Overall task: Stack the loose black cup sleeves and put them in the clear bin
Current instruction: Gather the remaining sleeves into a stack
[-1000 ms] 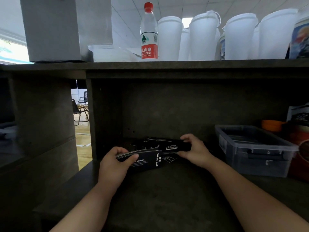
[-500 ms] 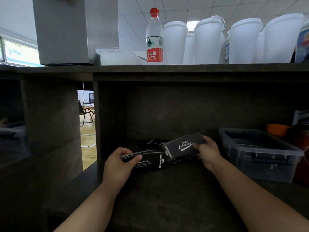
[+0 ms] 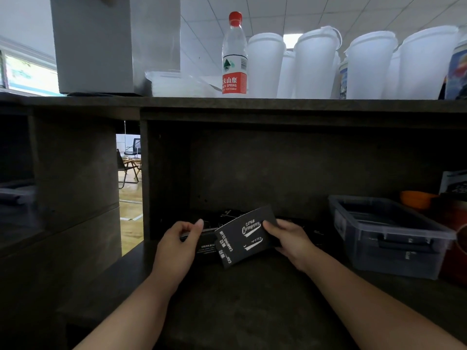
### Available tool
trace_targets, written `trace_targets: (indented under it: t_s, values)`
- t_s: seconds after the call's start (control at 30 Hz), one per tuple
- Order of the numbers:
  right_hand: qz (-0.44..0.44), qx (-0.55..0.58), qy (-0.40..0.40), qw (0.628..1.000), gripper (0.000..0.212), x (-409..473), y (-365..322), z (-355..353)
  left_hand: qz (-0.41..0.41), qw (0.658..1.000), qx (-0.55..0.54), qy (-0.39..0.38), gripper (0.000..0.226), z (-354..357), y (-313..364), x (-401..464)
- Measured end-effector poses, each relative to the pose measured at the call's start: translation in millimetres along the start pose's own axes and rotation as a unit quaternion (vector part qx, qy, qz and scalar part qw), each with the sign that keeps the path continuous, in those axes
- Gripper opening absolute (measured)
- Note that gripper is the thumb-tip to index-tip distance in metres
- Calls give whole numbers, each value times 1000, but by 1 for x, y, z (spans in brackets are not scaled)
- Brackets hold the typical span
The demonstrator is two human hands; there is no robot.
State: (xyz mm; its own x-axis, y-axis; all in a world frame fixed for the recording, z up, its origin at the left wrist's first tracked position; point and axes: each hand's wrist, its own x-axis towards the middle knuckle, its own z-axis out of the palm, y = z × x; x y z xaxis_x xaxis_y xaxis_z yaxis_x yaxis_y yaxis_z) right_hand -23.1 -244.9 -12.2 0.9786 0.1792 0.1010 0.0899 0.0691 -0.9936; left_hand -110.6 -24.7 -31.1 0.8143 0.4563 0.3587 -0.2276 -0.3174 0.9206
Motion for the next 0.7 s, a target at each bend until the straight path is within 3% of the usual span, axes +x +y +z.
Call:
trace_targets:
  t_s: [0.07, 0.17, 0.37, 0.43, 0.53, 0.6, 0.7]
  values:
    - [-46, -55, 1, 997, 13, -3, 4, 6, -1, 1000, -5, -5, 25, 0, 0, 0]
    - [-101, -136, -65, 983, 17, -3, 10, 13, 11, 999, 27, -18, 31, 0, -2, 1]
    - [-119, -240, -160, 950, 31, 3, 16, 11, 23, 998, 47, -21, 37, -1, -9, 6]
    - [-138, -344, -117, 921, 42, 13, 16, 2, 20, 999, 45, -22, 35, -2, -11, 7]
    - [-125, -494, 7, 861, 51, 24, 10, -26, 18, 998, 50, -23, 34, -1, -11, 7]
    - [-55, -559, 55, 826, 53, 27, 9, -46, 17, 999, 47, -21, 34, -1, -10, 7]
    - [56, -621, 43, 780, 50, 26, 13, -57, 25, 999, 44, -17, 33, 1, -11, 7]
